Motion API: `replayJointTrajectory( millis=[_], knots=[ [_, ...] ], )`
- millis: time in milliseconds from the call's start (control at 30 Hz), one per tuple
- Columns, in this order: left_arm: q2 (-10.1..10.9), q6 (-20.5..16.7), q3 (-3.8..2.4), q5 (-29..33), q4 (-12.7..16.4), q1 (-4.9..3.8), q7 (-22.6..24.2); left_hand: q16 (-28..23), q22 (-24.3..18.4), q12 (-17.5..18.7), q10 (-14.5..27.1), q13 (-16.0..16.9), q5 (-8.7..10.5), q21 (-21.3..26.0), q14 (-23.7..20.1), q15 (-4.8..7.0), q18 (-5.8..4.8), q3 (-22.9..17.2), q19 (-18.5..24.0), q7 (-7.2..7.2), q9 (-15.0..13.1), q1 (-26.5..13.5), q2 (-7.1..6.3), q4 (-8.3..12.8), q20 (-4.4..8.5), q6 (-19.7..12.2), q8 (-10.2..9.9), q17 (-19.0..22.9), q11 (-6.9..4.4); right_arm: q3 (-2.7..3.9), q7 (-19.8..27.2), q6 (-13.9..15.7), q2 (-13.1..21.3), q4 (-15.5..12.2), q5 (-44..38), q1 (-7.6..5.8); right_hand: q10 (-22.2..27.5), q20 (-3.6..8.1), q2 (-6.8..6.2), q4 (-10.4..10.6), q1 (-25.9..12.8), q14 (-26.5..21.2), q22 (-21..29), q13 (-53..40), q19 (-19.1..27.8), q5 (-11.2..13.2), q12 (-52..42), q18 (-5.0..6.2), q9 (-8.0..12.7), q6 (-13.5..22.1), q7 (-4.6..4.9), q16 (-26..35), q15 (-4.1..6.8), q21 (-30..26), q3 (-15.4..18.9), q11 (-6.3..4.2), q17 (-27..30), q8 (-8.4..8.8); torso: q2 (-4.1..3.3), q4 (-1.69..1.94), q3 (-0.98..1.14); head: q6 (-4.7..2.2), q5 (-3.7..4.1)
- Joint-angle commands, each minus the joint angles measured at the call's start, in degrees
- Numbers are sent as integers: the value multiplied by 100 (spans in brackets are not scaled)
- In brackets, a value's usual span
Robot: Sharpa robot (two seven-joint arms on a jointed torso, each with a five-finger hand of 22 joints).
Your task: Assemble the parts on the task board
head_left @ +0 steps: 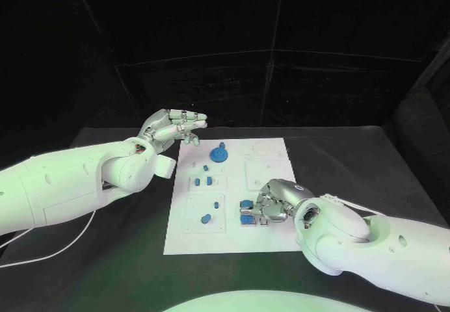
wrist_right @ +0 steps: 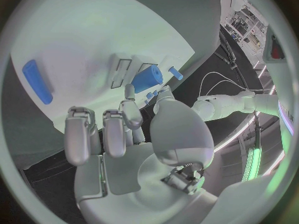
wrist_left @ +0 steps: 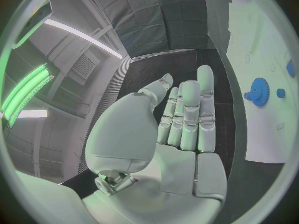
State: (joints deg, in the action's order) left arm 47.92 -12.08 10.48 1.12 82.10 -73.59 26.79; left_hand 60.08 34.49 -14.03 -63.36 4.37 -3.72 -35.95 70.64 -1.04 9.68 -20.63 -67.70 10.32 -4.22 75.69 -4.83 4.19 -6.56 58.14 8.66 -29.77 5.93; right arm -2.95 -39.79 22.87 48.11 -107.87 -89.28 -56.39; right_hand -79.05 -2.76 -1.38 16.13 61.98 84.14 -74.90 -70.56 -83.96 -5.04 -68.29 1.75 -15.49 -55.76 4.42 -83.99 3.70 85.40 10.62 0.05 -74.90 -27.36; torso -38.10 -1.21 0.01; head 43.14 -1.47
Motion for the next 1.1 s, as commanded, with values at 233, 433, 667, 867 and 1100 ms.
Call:
replayJointTrajectory(
  millis=[233,433,667,867,1100],
  knots=[
    [8,70,-4,11,2,-9,15,-11,-7,-31,43,-7,-24,40,-25,1,78,21,-30,-6,4,-15,43,2,-12,-30,22,6,6,3,224,8,136,-172,-57,-8,-126,7,76,-260,894,361,-986,-134,-148,-268,-115,-14,-97,-69,-61,6,25,35,-63,-46,-324,-111,3,-4,-3,9,-9],
    [1,77,-3,11,-1,-8,15,-11,-7,-31,43,-7,-24,40,-25,1,78,21,-30,-6,4,-15,43,2,-12,-30,22,6,6,3,233,-37,140,-114,-56,-9,-153,18,164,-319,1118,366,-1007,-179,-165,-282,-149,-20,-135,-83,-72,-4,35,50,-61,-58,-350,-150,-3,12,-3,13,9],
    [-6,76,-3,11,-12,-8,13,-11,-7,-31,43,-7,-24,40,-25,1,78,21,-30,-6,4,-15,43,2,-12,-30,22,6,6,3,250,-100,92,-34,-56,-9,-150,21,186,-365,1245,367,-1002,-181,-160,-288,-138,-18,-155,-82,-74,-4,38,44,-44,-60,-354,-167,-1,8,-6,15,1],
    [-10,75,-3,11,-14,-7,11,-11,-7,-31,43,-7,-24,40,-25,1,78,21,-30,-6,4,-15,43,2,-12,-30,22,6,6,3,257,-118,13,80,-83,-10,-158,24,240,-394,1347,370,-1011,-195,-168,-286,-145,-21,-173,-91,-83,-11,43,50,-42,-68,-371,-185,0,1,-3,23,-3],
    [-4,72,-3,11,-14,-7,10,-11,-19,-43,60,-8,-27,54,-34,-2,79,39,-33,-6,4,-14,57,-7,-15,-41,28,19,6,3,286,-135,-31,140,-133,-10,-173,34,257,-491,1550,373,-1021,-225,-175,-259,-164,-23,-197,-96,-95,-18,54,56,-23,-80,-390,-206,0,6,-5,32,1]
  ],
)
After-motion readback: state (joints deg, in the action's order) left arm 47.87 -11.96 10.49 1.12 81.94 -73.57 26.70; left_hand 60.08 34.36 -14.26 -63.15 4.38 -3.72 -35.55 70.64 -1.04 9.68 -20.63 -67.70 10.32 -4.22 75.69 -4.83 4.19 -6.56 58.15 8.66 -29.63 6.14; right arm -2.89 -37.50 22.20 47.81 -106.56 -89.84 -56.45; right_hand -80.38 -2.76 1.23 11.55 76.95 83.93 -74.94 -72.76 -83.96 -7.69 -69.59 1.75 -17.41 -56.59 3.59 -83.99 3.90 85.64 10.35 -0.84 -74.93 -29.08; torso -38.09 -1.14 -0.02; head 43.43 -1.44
